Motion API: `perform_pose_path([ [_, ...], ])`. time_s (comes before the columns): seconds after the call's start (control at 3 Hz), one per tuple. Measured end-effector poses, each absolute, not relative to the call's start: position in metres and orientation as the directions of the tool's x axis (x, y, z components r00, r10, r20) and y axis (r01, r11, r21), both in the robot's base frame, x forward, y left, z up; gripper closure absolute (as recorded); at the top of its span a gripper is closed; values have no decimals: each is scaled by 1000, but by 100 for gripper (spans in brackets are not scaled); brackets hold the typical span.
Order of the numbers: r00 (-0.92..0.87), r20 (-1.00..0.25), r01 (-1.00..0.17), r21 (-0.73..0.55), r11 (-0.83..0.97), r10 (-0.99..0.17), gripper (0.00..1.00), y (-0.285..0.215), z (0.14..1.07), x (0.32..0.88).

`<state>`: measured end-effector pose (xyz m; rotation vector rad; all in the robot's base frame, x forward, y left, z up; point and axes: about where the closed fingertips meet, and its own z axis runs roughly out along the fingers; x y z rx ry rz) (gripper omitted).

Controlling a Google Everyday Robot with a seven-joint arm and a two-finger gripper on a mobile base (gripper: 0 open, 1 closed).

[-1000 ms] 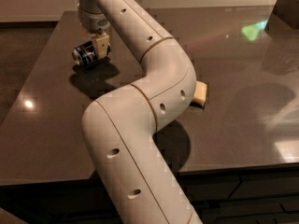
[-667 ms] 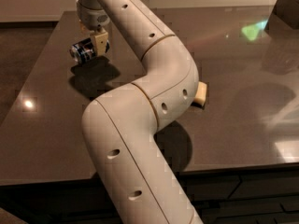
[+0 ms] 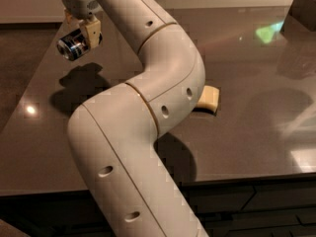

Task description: Pick pepsi can

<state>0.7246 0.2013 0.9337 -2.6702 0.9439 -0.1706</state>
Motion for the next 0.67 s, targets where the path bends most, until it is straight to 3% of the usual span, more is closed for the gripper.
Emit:
perform_pose_path([
  [0.67,851,105,-478,-249,-842,-514,100,214,934,713],
])
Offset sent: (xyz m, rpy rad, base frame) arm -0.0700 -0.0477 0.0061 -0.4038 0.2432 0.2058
